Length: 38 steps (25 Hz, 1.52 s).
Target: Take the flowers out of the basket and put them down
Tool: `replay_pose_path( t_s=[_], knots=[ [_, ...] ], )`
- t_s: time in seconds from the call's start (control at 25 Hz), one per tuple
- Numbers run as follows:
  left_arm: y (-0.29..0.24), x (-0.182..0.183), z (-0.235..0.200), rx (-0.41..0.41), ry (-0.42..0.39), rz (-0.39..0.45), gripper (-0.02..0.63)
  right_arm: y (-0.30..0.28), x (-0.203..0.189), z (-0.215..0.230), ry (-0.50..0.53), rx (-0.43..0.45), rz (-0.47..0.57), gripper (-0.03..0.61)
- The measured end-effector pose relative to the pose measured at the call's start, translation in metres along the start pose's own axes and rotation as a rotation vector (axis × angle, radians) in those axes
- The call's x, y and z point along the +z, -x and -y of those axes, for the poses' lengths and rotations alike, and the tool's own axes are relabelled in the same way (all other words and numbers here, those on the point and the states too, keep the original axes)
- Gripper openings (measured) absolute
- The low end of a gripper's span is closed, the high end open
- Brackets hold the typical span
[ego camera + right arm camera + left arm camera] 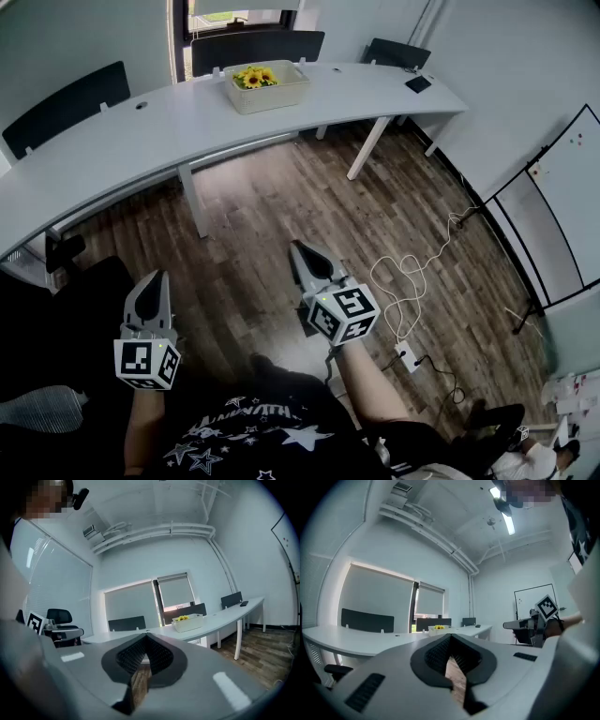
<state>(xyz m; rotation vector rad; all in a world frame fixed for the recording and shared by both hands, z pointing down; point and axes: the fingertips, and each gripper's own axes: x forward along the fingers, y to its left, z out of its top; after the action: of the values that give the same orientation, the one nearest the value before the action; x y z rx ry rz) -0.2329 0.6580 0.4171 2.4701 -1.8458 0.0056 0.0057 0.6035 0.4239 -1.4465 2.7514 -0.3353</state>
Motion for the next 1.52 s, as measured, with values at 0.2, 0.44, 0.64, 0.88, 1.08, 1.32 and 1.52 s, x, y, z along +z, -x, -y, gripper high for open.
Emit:
replay_pose_path(
  t_s=[0.2,0.44,0.64,0.88,1.08,1.32,1.52],
  knots=[
    [0.006,0.002,0.005,-0.008,-0.004,0.013,0.009,0.009,-0.004,-0.003,0.015,0.003,-0.013,0.0],
    [0.007,-0.003,0.009,-0.024,0.016,0.01,0.009,0.016,-0.009,-0.002,0.01,-0.012,-0.019,0.0],
    [0.003,-0.008,0.016,-0.047,0.015,-0.006,0.009,0.023,-0.012,0.002,-0.014,-0.051,-0.006,0.0],
    [-0.009,-0.034,0.03,-0.053,0.075,-0.057,0.009,0.037,-0.029,0.028,-0.04,-0.095,-0.027,0.002],
    [-0.044,-0.041,0.043,-0.055,0.064,-0.07,0.009,0.026,-0.036,0.065,-0.059,-0.1,-0.035,0.002],
    [-0.1,-0.035,0.078,-0.06,0.045,-0.087,0.009,0.009,-0.019,0.114,-0.097,-0.077,0.023,0.002],
    [-0.131,-0.034,0.1,-0.048,0.026,-0.069,0.009,-0.01,-0.017,0.144,-0.114,-0.043,0.026,0.002]
  ],
)
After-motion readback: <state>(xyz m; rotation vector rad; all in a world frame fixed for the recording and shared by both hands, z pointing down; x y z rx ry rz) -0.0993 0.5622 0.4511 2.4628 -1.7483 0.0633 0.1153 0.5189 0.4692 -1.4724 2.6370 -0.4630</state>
